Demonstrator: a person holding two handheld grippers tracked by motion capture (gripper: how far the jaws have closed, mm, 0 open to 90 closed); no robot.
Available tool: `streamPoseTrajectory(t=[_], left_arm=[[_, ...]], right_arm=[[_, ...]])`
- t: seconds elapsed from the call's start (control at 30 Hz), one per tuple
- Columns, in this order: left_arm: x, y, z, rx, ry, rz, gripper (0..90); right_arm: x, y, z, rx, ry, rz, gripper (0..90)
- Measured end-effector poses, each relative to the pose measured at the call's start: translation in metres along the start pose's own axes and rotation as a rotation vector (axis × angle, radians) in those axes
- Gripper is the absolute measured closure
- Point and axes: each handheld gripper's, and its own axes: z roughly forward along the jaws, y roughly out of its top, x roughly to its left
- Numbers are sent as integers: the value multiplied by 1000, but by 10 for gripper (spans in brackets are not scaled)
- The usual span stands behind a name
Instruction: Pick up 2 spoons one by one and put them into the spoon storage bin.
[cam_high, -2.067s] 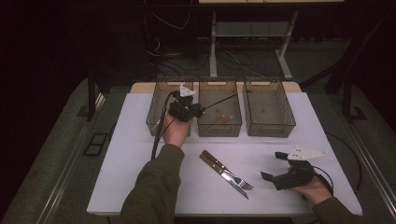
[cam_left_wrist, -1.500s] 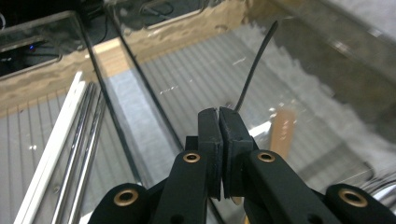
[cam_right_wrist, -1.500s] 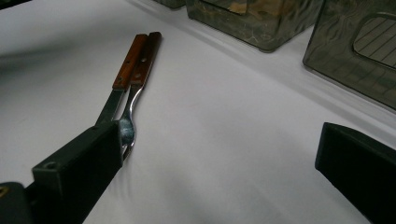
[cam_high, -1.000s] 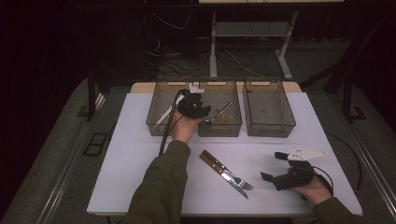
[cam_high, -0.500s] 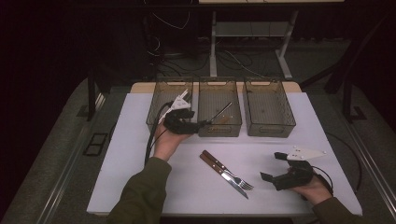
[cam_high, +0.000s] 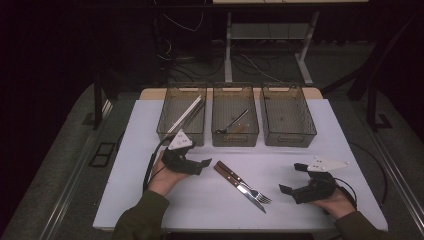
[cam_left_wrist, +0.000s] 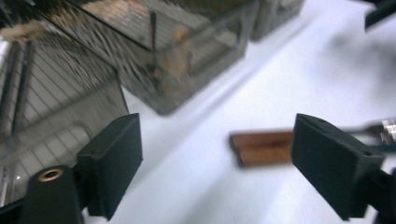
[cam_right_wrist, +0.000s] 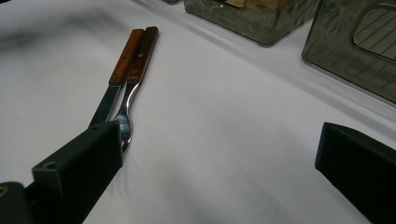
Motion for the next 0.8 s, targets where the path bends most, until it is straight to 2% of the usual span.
streamPoseTrajectory(t=[0.17, 0.43, 0.5, 0.63, 0.8], left_arm=[[-6, -18, -14, -26, -38, -1, 120], [-15, -44, -32, -35, -58, 13, 41], [-16, -50, -35, -41, -71, 3, 13], [-16, -57, -37, -34, -79, -27, 0], [-17, -57, -36, -24, -75, -26, 0]], right_arm=[[0, -1, -1, 5, -4, 7, 8], [-1, -1, 0, 13, 1, 13, 9], [-1, 0, 0, 9, 7, 22, 9], [-2, 2, -1, 7, 5, 17, 8], [-3, 10, 1, 13, 13, 22, 9]])
